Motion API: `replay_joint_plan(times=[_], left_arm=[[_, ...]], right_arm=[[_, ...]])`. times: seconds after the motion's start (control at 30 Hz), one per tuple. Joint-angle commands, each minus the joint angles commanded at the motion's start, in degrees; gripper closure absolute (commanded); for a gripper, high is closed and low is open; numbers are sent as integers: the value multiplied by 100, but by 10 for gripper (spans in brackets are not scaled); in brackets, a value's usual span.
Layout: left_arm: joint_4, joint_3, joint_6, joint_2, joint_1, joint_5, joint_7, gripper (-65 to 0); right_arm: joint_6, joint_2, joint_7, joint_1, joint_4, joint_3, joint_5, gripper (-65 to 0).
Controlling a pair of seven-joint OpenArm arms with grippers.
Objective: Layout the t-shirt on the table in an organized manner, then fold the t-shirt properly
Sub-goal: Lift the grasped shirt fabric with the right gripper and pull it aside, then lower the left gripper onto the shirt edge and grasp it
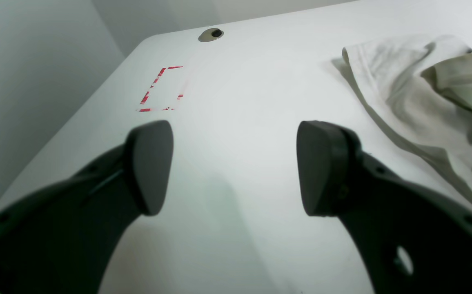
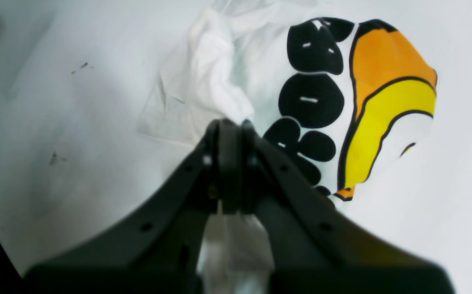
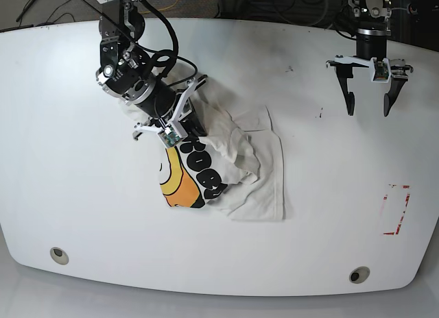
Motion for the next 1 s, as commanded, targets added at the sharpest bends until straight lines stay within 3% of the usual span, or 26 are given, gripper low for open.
replay_joint_plan(times=[0.23, 0.57, 0.8, 1.0], left_arm=[[-9, 273, 0, -308, -281, 0, 53, -440], [-26, 589, -9, -308, -782, -26, 879, -444], [-26, 1275, -18, -308, -1055, -44, 1662, -446], [-44, 1890, -413, -220, -1152, -44, 2031, -527]], right_arm=[[0, 88, 0, 431, 0, 369, 0, 0], [0, 510, -18, 1160, -9, 580, 0, 0], [0, 800, -18, 1319, -18, 589, 0, 0], [0, 905, -18, 1354, -26, 598, 0, 0]])
